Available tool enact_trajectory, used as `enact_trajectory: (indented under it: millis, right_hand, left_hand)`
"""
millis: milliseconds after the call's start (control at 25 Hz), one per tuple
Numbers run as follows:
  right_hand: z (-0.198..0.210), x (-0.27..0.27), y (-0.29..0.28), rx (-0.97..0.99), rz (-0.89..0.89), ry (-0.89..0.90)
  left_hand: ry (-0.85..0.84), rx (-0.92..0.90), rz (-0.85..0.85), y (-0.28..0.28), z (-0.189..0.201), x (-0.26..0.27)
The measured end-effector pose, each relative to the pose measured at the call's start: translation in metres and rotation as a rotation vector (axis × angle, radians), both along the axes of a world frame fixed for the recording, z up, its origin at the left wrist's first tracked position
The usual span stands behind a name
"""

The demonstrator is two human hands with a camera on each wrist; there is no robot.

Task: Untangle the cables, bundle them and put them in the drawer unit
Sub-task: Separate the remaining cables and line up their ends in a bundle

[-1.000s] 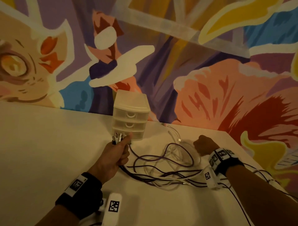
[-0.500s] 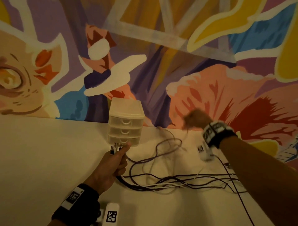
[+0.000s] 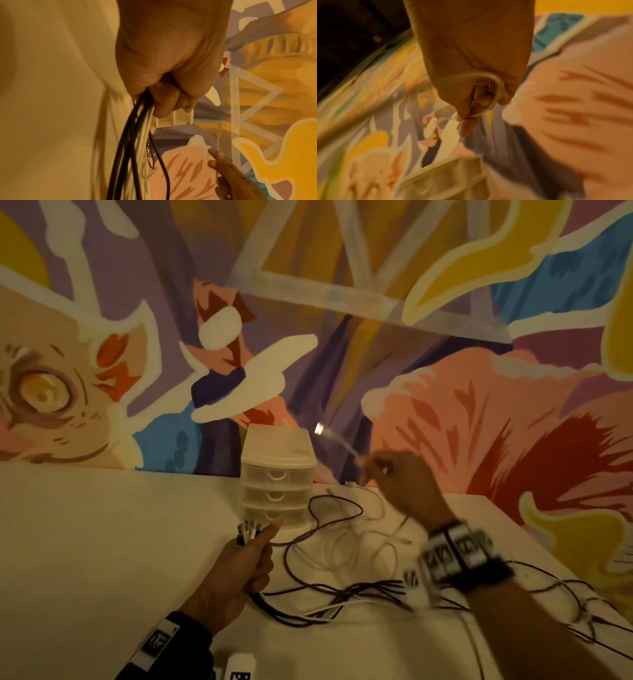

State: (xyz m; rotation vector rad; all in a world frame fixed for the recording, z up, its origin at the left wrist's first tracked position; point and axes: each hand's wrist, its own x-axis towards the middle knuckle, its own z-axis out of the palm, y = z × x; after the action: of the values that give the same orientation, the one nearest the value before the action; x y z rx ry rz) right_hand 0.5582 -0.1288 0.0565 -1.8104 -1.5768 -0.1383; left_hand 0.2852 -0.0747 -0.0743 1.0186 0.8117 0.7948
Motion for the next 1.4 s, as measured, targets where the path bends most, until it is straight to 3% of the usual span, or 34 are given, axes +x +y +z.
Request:
enact_trajectory:
  millis: [120,240,360,560,800,1120,1400]
  right_hand:
    - [-0.068,-0.039,-0.019,-0.072,0.155,0.480]
    - [-0.099,-0.054,-0.025,-0.181,0.307,0.974]
    - [-0.116,-0.061,-0.023,-0.257,0.320,1.232]
    - [-0.131,-0.060,-0.022,-0.274,0.343,1.266]
    - [-0.126,-0.074,-0.035,-0.388,0.465,0.933]
    - [-0.122,-0.083,-0.035,-0.499,0.463,0.848]
    - [-0.119,-0.083,-0.038,-0.549,0.592,0.864]
  left_hand:
    - [-0.024,0.005,0.045,-0.003,0.001,0.001]
    - [-0.011,-0.005,0.096,-0.002,0.001,0.002]
    - [-0.053,-0.025,0.116,0.000,0.001,0.002]
    - [-0.200,-0.118,0.159,0.007,-0.003,0.001]
    - [-0.346,-0.133,0.183,0.007,-0.005,-0.002]
    - [-0.038,0.118,0.117,0.001,-0.005,0.003]
    - [-0.070,0.120,0.202,-0.002,0.002,0.003]
